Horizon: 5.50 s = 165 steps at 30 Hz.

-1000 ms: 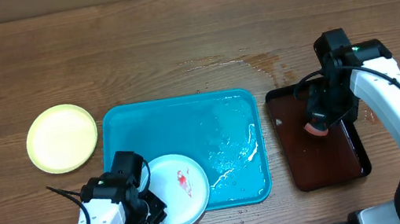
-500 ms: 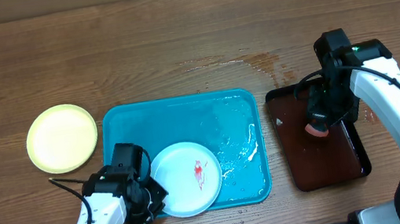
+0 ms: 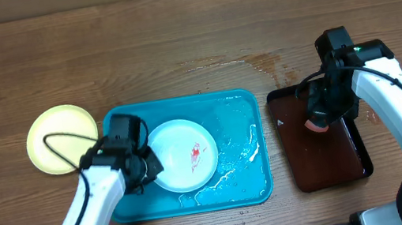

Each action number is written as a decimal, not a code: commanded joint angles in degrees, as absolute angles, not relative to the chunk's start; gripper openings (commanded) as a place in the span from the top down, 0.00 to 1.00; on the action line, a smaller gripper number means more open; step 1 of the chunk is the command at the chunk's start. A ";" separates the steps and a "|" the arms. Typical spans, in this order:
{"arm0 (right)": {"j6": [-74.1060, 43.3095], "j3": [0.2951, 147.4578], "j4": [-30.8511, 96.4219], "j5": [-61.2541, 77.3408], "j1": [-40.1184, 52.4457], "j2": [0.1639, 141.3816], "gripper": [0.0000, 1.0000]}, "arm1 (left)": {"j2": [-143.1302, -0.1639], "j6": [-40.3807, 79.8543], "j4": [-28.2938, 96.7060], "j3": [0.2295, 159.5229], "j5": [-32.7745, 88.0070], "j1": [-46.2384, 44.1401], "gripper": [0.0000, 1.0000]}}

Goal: Clean dirty plates on tray and stack at the side
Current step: 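Grip the white plate rim and drag it to the teal tray center, then carry the sponge with the right gripper onto the white plate, then scrub the white plate with the sponge in the right gripper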

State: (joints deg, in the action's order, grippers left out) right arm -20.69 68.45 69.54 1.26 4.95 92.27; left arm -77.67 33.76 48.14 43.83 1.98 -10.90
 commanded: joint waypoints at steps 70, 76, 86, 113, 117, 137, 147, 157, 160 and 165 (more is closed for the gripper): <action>-2.94 57.93 56.95 26.70 8.19 80.99 0.96 | -88.82 13.72 39.79 48.64 13.61 -11.29 0.96; -7.84 58.04 53.25 27.49 16.32 81.12 0.96 | -88.82 13.76 39.79 48.64 13.63 -11.29 0.96; -23.70 59.07 43.70 27.14 34.63 82.35 0.96 | -88.82 13.91 39.35 48.62 13.19 -11.29 0.96; -31.64 67.55 49.67 13.52 36.18 97.56 0.96 | -88.84 15.05 39.75 48.62 13.63 -13.74 0.96; -31.14 67.55 50.33 12.82 36.18 97.82 0.96 | -88.84 17.17 37.41 48.62 13.61 -17.56 0.96; -26.00 67.53 51.44 8.97 36.51 100.92 0.96 | -95.48 21.45 33.74 48.62 16.58 -20.71 0.96; -28.03 67.51 56.49 20.84 39.20 105.41 0.96 | -95.48 21.45 33.58 48.64 17.67 -20.67 0.96; -28.29 67.48 63.42 6.39 39.20 105.58 0.96 | -95.48 21.45 33.61 48.64 17.93 -20.67 0.96; -28.75 67.48 58.70 8.05 39.20 105.58 0.96 | -95.48 21.47 33.61 48.64 18.09 -20.67 0.96; -30.26 67.48 51.99 14.39 39.20 105.58 0.96 | -95.48 21.45 33.56 48.64 19.14 -20.67 0.96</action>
